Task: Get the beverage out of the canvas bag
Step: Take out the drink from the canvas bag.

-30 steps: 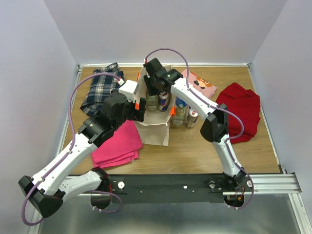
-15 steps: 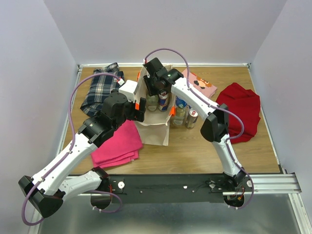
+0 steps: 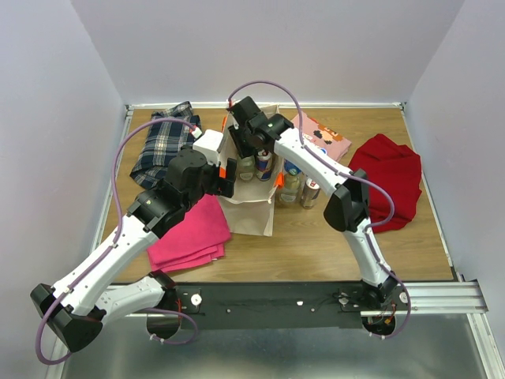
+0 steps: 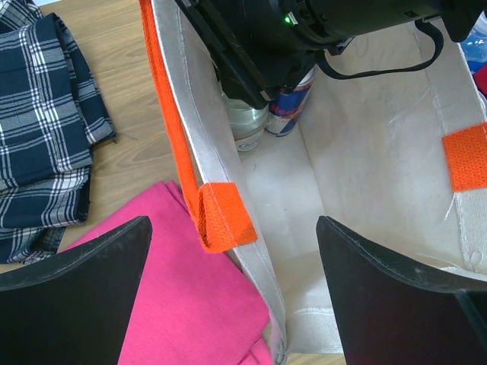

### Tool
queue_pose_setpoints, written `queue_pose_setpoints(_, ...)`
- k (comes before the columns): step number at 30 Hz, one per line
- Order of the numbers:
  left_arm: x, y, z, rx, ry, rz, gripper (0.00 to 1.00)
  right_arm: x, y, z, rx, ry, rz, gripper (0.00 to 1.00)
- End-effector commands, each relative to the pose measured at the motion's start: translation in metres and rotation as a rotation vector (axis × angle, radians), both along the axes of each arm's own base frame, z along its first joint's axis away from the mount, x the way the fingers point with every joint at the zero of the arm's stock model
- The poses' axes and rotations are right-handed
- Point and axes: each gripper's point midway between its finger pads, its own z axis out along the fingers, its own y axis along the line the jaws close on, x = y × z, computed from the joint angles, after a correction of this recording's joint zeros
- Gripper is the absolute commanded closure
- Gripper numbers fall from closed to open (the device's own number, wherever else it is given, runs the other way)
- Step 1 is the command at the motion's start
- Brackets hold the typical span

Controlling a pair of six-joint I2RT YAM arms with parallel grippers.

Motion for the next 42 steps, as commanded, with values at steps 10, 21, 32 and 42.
queue_pose_setpoints(10, 0.003, 0.002, 0.0, 0.017, -0.007, 0.003, 0.01, -0.024, 0.019, 0.02, 0.016, -0.039, 0.067, 0.99)
queue_pose_setpoints(21, 0.005, 0.004, 0.003, 0.018, -0.015, 0.023, 0.01, -0.035, 0.02, 0.06, 0.107, -0.06, 0.087, 0.99)
queue_pose_setpoints(32, 0.007, 0.004, 0.005, 0.005, -0.011, 0.04, 0.01, -0.045, 0.017, 0.075, 0.115, -0.065, 0.108, 0.99)
queue_pose_setpoints(42, 0.007, 0.004, 0.01, -0.004, -0.015, 0.044, 0.01, -0.046, 0.015, 0.099, 0.146, -0.102, 0.104, 0.99)
